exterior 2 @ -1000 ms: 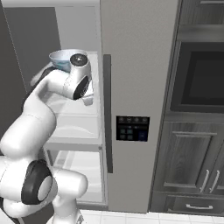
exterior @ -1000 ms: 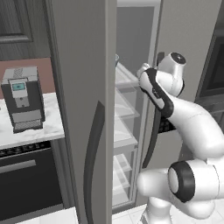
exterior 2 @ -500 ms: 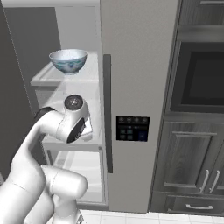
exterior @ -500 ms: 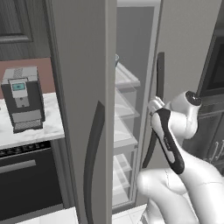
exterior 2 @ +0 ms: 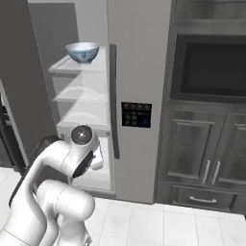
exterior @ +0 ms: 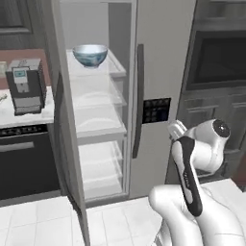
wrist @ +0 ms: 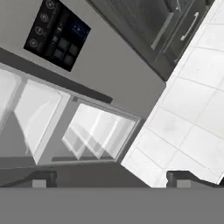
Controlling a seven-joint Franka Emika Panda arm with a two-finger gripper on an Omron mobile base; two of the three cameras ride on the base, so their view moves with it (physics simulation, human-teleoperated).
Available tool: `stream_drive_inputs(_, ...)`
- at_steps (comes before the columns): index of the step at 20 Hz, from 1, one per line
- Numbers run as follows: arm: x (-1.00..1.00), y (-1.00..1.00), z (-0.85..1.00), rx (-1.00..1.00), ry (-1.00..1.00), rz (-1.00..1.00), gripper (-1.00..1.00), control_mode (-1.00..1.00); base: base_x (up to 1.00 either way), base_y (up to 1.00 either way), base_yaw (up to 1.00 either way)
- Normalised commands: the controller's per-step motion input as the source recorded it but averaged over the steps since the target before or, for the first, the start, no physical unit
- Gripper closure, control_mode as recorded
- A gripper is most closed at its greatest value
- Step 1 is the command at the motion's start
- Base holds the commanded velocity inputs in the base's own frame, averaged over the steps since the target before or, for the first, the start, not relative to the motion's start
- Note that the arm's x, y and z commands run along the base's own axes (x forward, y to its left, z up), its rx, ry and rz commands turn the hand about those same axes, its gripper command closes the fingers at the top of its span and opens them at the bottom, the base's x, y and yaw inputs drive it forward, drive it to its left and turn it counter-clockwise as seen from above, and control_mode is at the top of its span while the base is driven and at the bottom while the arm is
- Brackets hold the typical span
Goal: Move the mug from next to the sink to the open cabinet. Then, move the bowl with the lime to the fridge to clear the area for faucet cleaning.
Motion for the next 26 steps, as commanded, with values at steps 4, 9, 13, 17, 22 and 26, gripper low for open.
stream_drive_inputs(4,0.0,0.0,0.0,0.0,0.0,0.0,-1.0,1.0,-0.81,-0.01,0.63)
stream_drive_inputs(9,0.0,0.0,0.0,0.0,0.0,0.0,-1.0,1.0,-0.23,0.33,0.89)
stream_drive_inputs(13,0.0,0.0,0.0,0.0,0.0,0.0,-1.0,1.0,-0.32,0.35,0.86)
stream_drive_inputs(17,0.0,0.0,0.0,0.0,0.0,0.0,-1.0,1.0,-0.64,0.52,0.73)
stream_drive_inputs(22,0.0,0.0,0.0,0.0,0.0,0.0,-1.0,1.0,-0.03,1.0,0.29)
stream_drive_inputs(26,0.0,0.0,0.0,0.0,0.0,0.0,-1.0,1.0,1.0,0.89,-0.13)
